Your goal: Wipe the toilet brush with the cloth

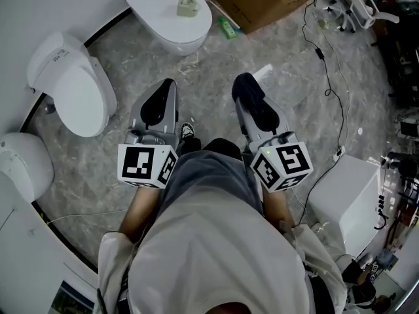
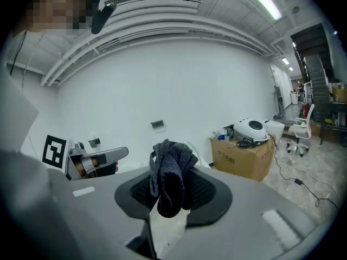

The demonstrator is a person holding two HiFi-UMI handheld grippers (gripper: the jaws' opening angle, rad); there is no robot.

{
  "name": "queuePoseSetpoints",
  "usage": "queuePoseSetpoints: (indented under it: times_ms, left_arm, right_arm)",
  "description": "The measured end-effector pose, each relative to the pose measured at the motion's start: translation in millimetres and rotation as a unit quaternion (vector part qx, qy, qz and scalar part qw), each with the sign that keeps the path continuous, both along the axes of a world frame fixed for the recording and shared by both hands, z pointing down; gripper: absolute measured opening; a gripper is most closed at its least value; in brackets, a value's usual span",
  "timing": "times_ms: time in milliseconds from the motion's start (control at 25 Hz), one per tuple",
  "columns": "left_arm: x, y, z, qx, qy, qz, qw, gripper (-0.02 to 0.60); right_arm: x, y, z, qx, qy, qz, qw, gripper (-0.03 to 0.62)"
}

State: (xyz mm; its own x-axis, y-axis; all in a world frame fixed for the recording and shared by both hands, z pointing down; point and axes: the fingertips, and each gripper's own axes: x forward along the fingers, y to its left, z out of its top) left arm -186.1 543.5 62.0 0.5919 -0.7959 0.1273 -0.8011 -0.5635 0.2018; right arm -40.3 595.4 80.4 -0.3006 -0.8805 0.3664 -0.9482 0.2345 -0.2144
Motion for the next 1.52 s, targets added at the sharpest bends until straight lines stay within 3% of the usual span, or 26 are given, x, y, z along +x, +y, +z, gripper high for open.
queuePoseSetpoints:
  times_ms: [640, 1520]
  left_arm:
    - [10.3, -78.4, 2.4, 0.001, 0.012, -0.014, 0.9998, 0.000]
    - [82.4, -312.3, 18.4, -0.037, -0.002, -0.101, 0.9942, 0.000]
  right_arm:
    - [23.4, -86.4, -0.6, 0.013, -0.002, -0.005, 1.000, 0.100]
    - [95.2, -344.1, 10.0, -0.007, -0.013, -0.127, 0.992, 0.101]
